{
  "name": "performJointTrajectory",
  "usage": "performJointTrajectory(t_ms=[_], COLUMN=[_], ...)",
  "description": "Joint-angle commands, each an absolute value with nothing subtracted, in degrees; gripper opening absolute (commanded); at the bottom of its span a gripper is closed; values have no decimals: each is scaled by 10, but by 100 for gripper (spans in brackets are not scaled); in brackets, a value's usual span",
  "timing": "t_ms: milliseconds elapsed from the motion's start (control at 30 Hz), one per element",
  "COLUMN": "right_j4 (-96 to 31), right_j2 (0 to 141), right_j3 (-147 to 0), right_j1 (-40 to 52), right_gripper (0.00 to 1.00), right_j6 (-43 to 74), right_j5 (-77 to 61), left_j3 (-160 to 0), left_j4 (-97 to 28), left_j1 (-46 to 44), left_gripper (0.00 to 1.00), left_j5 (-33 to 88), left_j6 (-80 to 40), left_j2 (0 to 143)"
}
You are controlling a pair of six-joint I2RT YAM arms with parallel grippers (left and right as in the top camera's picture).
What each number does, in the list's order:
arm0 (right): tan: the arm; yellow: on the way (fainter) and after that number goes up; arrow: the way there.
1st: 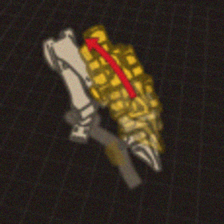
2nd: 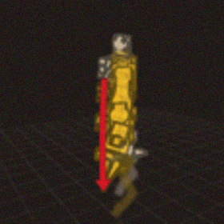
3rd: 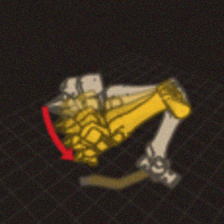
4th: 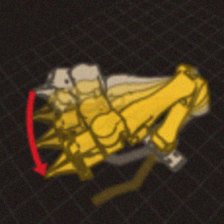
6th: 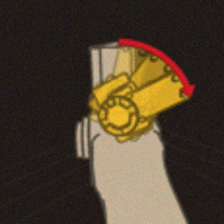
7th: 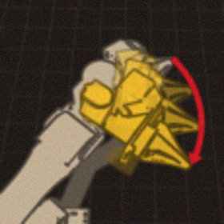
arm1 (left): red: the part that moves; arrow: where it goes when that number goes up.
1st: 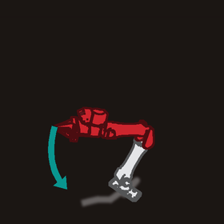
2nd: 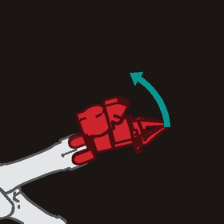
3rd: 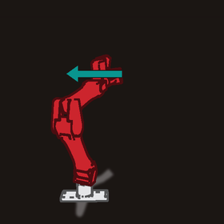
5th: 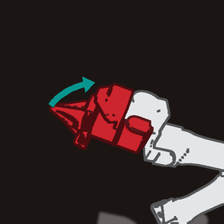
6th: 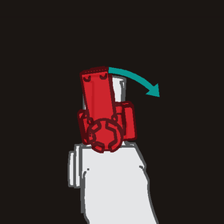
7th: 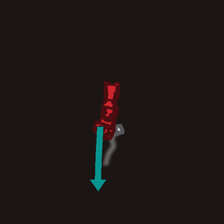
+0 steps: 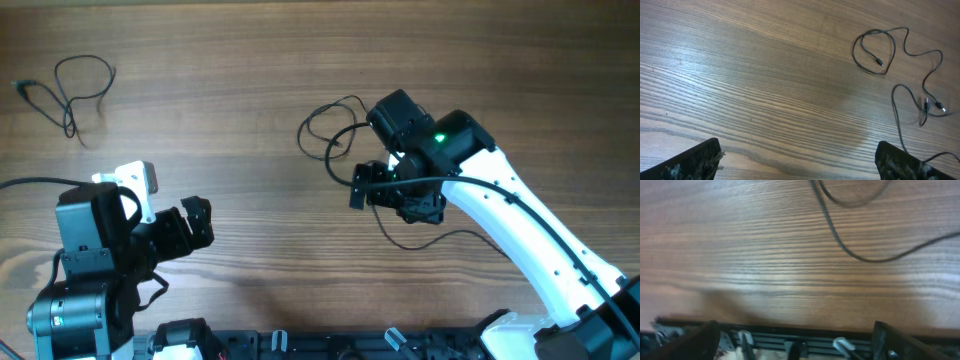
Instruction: Untangle cables
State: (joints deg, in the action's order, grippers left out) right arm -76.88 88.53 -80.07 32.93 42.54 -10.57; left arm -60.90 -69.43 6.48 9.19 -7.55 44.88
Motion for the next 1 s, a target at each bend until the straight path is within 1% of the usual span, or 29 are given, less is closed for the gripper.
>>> performJointTrajectory(t_ms=[0,33,67,100,167,200,333,400,467,567,700,967], right_j4=[-771,-768,-760,-744,-704,-697,-668,-628,-595,-573,-559,-526], right_j2=[878,878,878,878,884,889,917,946,976,1013,1061,1074], right_j3=[-801,-801,-801,-801,-801,-801,-801,-801,-801,-801,-801,-801], right_j1=[330,330,330,330,330,330,330,330,330,329,329,323], right_gripper=[100,100,100,100,100,100,100,100,100,100,100,100], right_j6=[575,592,580,519,353,302,187,98,44,36,-14,-31], right_j5=[0,41,66,84,86,86,80,50,29,31,31,31], left_j3=[-610,-610,-610,-610,-610,-610,-610,-610,-610,-610,-610,-610], left_j4=[-693,-693,-693,-693,-693,-693,-693,-693,-693,-693,-693,-693], left_j1=[66,66,66,66,66,66,66,66,66,66,66,66], left_gripper=[100,100,100,100,100,100,100,100,100,100,100,100], left_j5=[87,87,87,87,87,87,87,87,87,87,87,87], left_j6=[-69,-69,-69,-69,-69,-69,-69,-69,-68,-69,-69,-69], left_j2=[446,446,446,446,446,446,446,446,446,446,446,446])
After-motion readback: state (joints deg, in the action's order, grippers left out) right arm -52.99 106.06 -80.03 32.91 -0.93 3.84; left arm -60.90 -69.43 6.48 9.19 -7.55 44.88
